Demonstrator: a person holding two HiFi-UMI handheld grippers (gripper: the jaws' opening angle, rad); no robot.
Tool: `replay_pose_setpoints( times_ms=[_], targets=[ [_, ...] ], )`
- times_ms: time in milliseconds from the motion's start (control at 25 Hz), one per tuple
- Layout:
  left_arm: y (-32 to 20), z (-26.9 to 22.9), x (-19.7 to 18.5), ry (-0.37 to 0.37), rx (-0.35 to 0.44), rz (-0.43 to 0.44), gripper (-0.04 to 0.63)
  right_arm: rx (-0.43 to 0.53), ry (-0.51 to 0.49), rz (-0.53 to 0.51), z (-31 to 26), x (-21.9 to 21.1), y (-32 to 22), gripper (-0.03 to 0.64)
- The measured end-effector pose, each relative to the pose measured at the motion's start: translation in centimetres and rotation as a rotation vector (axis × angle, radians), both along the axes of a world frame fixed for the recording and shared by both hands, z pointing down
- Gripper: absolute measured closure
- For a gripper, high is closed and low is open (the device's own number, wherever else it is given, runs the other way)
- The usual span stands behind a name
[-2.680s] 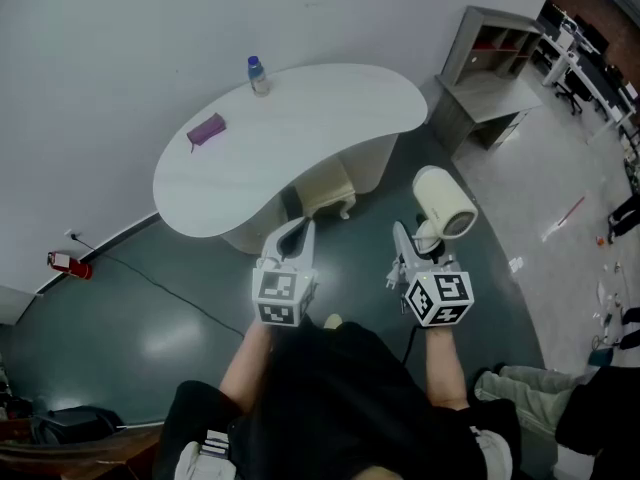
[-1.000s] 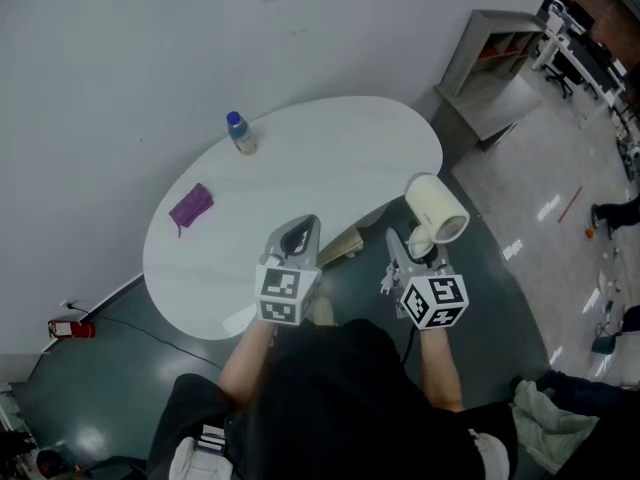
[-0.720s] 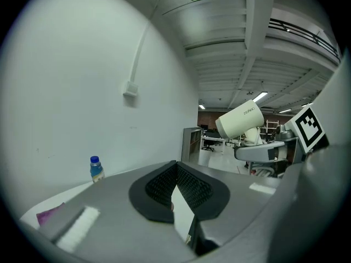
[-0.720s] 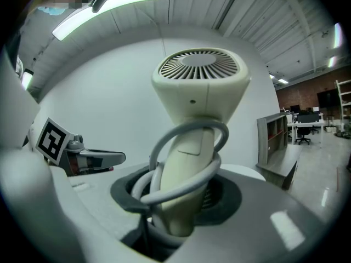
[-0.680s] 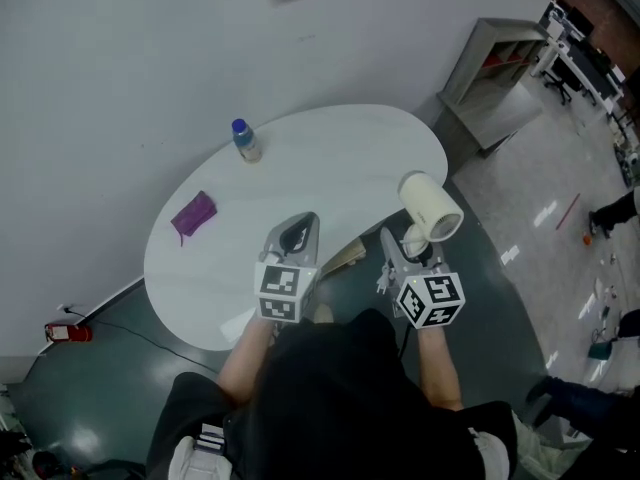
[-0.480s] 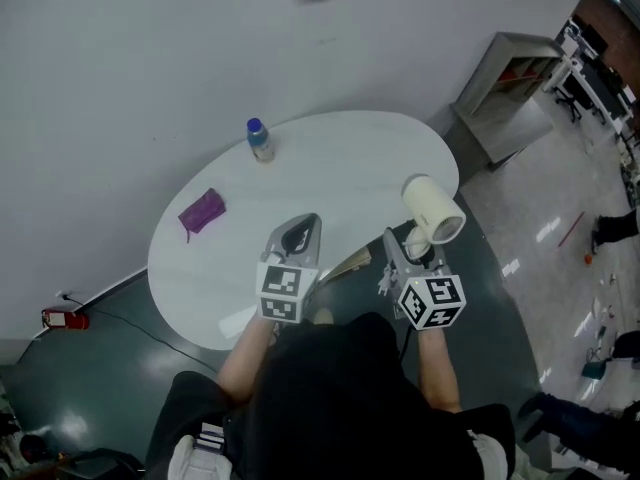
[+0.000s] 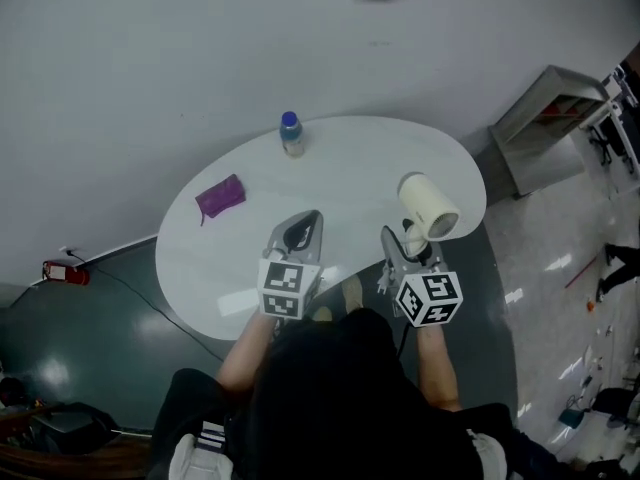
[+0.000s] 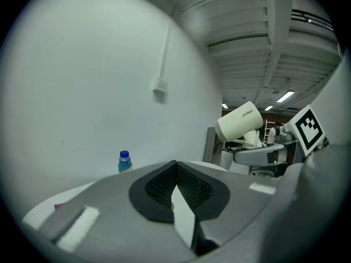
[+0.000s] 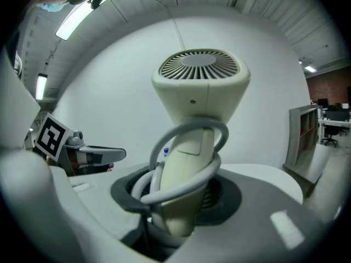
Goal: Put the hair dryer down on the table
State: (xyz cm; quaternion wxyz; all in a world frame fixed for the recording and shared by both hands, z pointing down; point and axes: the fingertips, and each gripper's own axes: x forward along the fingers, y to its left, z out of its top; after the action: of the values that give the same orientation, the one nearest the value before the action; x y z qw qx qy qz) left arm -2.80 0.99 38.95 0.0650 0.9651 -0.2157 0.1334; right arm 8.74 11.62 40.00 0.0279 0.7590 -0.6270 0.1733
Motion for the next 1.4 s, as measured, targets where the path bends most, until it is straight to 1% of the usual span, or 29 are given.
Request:
replay_pose_setpoints(
  times_ms=[240, 440, 680, 840, 1040, 1240, 1400],
  targets=[
    [-3.2, 0.7, 1.8, -0.002, -0.013, -0.09, 0.589, -0.025, -0.003, -0.114, 1.2, 2.4, -5.4, 0.423],
    [-5.6, 2.2, 3.5, -0.006, -0.056, -0.176, 0.589, -0.07, -0.003, -0.217, 3.3, 4.3, -9.3, 0.423],
    [-7.7, 4.5, 5.4, -0.031, -0.07, -0.256, 0.589, -0.119, -0.019, -0.307, 6.2, 6.9, -13.0, 0.423],
    [-9.2, 6.7, 6.0, -0.048, -0.105, -0.315, 0.589, -0.154, -0.042, -0.362, 8.3, 7.8, -15.2, 0.423],
    [-10.8, 9.3, 6.5, -0.084, -0.133, -0.373, 0.589, -0.192, -0.027, -0.43, 10.6, 8.5, -17.6, 0.423],
    [-12.3, 11.2, 6.4, -0.097, -0.159, -0.437, 0.589, -0.233, -0.027, -0.492, 12.9, 8.7, -19.8, 0.423],
    [-13.2, 12.7, 6.0, -0.111, -0.176, -0.476, 0.589, -0.265, -0.037, -0.523, 14.9, 8.6, -21.6, 0.423]
  ],
)
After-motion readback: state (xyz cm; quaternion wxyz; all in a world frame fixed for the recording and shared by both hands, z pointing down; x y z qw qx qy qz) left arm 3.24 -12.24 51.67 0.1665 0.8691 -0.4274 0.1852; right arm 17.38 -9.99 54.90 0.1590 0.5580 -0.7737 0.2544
